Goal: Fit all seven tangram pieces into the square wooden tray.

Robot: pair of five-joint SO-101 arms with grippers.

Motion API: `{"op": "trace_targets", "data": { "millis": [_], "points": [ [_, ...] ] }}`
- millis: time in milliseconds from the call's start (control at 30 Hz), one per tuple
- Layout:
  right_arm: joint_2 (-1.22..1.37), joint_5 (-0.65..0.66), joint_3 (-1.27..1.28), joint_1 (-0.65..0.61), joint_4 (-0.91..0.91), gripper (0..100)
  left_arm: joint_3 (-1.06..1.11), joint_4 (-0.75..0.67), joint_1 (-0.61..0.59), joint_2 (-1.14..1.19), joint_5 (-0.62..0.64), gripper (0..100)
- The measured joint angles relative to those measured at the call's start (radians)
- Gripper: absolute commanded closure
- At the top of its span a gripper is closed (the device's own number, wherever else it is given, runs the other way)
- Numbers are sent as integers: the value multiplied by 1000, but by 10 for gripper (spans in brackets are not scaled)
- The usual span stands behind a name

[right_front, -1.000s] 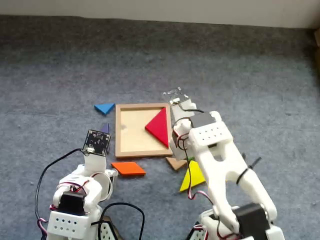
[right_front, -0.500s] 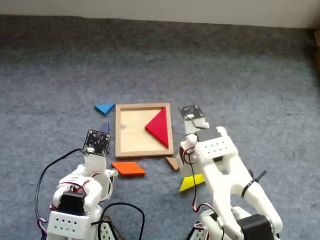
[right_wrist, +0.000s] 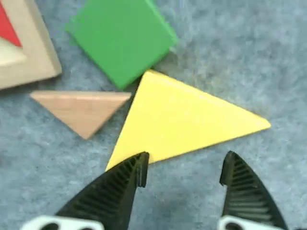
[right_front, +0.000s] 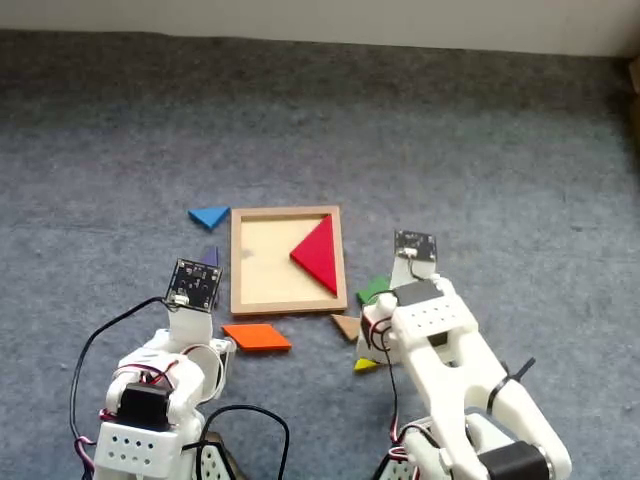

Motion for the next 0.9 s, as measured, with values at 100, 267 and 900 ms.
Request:
{"op": "trace_targets", "data": {
  "millis": [100, 267, 900],
  "points": [
    [-2, -2, 14, 29, -68, 745, 0, 0, 0, 0, 0, 854],
    [-2, -2, 15, 100, -121, 745, 0, 0, 0, 0, 0, 854],
    [400, 433, -545, 331, 94, 745, 0, 0, 0, 0, 0, 854]
  ]
}}
